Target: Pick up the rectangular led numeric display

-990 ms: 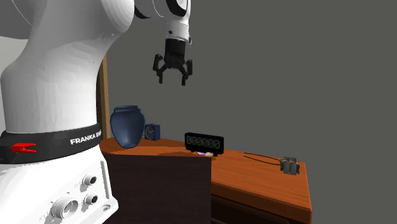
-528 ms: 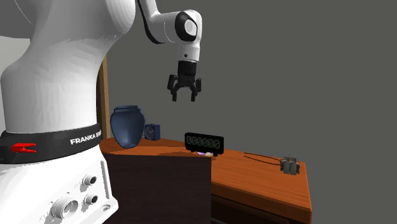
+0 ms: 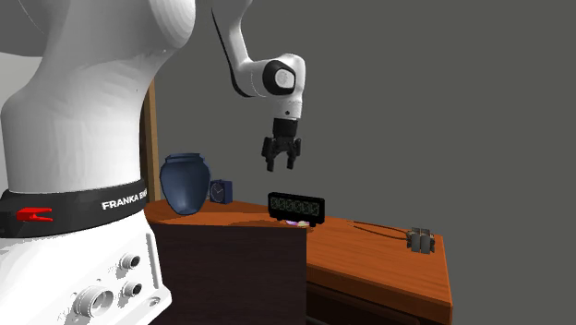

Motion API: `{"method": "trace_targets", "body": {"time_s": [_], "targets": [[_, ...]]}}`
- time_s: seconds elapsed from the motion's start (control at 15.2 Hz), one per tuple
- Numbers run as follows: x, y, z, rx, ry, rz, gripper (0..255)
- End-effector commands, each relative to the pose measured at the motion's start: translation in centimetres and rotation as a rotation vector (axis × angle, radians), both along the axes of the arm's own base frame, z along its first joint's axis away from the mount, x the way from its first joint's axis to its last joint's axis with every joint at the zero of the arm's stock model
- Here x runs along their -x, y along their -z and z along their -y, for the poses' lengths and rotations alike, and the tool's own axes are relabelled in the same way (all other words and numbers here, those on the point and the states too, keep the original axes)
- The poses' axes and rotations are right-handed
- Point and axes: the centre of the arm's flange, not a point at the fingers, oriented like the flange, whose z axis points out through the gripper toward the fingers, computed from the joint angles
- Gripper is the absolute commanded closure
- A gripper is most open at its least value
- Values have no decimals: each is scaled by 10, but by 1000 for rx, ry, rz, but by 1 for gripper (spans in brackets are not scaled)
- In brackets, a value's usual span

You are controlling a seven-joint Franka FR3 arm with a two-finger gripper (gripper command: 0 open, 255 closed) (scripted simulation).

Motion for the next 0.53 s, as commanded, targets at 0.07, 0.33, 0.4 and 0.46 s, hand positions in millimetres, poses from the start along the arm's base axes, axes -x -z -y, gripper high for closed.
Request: {"method": "trace_targets", "body": {"time_s": [0.07, 0.33, 0.4, 0.46], "targets": [[-24, 33, 12, 3, -74, 7, 0], [-59, 72, 21, 8, -168, 14, 0], [-68, 81, 23, 9, -191, 16, 0], [-73, 86, 24, 9, -202, 17, 0]]}}
